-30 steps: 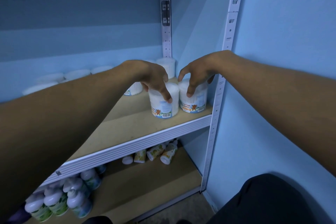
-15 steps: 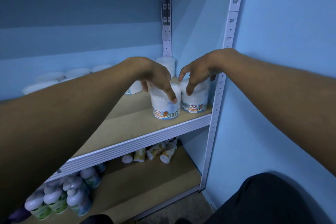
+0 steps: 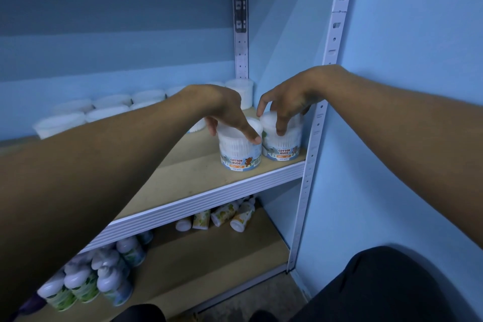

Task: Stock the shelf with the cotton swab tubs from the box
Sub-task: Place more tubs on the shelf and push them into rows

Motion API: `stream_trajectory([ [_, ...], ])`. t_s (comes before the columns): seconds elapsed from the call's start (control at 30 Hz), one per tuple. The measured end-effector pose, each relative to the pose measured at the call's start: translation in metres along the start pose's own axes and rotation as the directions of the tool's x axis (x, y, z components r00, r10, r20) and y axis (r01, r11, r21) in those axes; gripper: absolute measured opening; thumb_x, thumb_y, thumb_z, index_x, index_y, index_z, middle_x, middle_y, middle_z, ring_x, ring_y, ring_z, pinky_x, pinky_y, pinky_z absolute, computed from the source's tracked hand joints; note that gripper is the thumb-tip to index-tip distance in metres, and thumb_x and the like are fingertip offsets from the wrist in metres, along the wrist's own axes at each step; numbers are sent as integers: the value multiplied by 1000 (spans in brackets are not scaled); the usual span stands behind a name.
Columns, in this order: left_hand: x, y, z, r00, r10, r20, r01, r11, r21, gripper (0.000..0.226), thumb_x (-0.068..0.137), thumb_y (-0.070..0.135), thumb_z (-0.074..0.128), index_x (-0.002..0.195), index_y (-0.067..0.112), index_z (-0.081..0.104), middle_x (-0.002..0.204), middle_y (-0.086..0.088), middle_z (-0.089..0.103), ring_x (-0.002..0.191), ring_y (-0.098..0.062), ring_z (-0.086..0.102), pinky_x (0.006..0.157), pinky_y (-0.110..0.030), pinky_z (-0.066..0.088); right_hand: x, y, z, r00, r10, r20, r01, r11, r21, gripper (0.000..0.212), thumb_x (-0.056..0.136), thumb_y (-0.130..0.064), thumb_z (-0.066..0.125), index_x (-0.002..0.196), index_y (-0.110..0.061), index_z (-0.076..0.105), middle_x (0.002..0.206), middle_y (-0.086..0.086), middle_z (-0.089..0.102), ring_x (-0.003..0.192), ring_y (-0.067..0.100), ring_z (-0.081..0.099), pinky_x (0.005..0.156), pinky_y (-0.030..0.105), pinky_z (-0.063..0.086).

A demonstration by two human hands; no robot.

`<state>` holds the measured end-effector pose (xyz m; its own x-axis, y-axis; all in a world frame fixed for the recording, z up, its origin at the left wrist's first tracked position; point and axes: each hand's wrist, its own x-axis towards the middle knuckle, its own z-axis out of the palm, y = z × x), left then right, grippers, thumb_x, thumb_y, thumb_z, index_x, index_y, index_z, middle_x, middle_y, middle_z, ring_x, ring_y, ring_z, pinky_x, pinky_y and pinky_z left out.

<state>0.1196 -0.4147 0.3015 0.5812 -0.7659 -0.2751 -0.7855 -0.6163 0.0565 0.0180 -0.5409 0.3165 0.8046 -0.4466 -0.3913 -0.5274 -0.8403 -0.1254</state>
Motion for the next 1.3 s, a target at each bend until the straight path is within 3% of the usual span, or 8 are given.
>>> stream_trajectory([
  [0.1,0,-1,-2,999,-17,33,19,999,-36,105,50,79,78,126,12,55,117,-9,63,80,-24,75,84,-35,61,-1,1,-1,1000,-18,8,17,1000,25,69,78,-18,84,131,-44,50,148,-1,42,131,32,44,104,48,48],
  [0.2,-1,-3,-3,997,11,72,-1,991,-136,118,55,72,81,149,14,37,142,-8,51,114,-28,63,90,-39,59,-3,0,-1,1000,-22,-11,22,999,35,73,79,-23,84,138,-43,47,155,-2,35,140,33,36,109,50,42],
  [0.27,-3,-5,-3,996,63,66,-51,983,-174,112,61,64,83,151,17,35,149,-2,44,125,-27,53,94,-40,57,-3,-1,0,1000,-7,-24,8,1000,23,71,78,-27,84,137,-43,48,152,0,38,138,34,39,107,50,44],
  [0.43,0,-5,3,997,61,39,-53,984,-168,94,61,58,86,138,15,52,135,-2,51,111,-28,59,82,-37,62,-2,0,2,1000,-1,-9,1,999,42,66,76,-23,86,128,-44,52,137,3,53,121,33,53,96,47,54],
  [0.7,1,-5,1,997,-9,72,19,990,-139,101,41,71,87,118,11,59,122,-12,58,91,-29,72,71,-35,63,-6,1,1,999,-50,14,49,995,82,68,74,-19,87,127,-46,55,136,-1,49,123,30,51,101,47,51],
  [1.0,1,-4,3,998,-45,53,52,989,-136,106,44,77,82,121,9,56,122,-12,59,91,-30,72,75,-37,63,-9,0,1,998,-52,25,50,996,79,68,77,-16,85,129,-45,53,141,-1,46,127,31,47,104,49,48],
  [1.17,3,0,5,999,-47,21,49,995,-87,119,49,81,75,141,11,46,140,-5,52,115,-30,60,87,-39,59,-8,-2,2,998,-49,28,47,996,69,68,78,-17,84,131,-45,51,145,-1,43,131,32,43,106,51,45],
  [1.3,3,1,5,1000,-21,8,22,993,-113,102,53,75,79,128,9,56,127,-8,58,106,-29,63,80,-37,62,-9,-1,2,998,-52,27,49,996,80,68,77,-15,85,129,-44,53,143,0,45,128,32,46,105,49,47],
])
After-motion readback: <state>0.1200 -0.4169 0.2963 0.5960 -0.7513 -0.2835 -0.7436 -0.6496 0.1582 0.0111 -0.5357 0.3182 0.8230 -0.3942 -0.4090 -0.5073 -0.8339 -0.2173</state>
